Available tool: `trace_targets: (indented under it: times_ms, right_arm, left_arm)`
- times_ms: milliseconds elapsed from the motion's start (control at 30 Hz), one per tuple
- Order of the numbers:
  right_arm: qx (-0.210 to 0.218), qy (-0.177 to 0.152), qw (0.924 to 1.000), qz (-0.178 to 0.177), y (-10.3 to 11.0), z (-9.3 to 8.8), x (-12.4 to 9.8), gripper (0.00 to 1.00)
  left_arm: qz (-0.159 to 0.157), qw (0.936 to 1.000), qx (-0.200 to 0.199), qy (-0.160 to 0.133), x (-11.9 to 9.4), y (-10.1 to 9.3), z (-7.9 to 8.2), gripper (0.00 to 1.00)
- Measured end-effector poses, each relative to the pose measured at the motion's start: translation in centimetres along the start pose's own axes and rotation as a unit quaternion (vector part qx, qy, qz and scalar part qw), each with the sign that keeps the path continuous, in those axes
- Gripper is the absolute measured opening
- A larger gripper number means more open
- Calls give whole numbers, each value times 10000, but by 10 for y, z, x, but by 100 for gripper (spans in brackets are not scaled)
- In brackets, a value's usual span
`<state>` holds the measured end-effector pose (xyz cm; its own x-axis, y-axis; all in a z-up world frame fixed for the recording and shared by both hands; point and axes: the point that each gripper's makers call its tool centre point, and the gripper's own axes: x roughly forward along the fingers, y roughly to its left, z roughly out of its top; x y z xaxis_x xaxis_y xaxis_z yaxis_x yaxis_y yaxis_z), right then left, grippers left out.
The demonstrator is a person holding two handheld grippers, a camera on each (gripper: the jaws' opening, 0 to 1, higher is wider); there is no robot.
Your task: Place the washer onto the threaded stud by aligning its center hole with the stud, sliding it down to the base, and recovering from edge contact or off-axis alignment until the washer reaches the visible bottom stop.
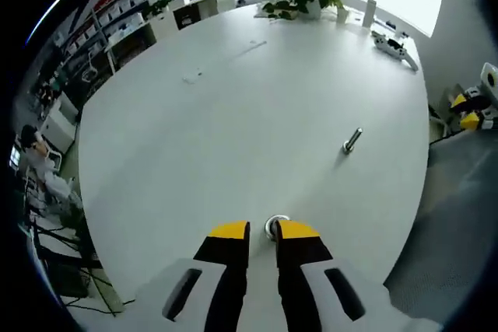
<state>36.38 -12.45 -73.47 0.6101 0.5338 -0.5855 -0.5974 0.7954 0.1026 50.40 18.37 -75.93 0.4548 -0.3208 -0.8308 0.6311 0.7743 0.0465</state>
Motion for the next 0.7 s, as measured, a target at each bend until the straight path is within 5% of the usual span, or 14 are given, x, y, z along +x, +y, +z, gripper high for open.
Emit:
trace_targets:
  times_ms: [467, 700]
  right_arm:
    - [-127, 23, 9999, 29, 3, -2, -1, 22]
    - [-168, -56, 9998, -43, 2, 0, -4, 23]
  left_arm:
    - [679, 9876, 59, -1414, -94, -23, 45, 15]
    - [1081, 9776, 118, -1800, -129, -27, 40, 16]
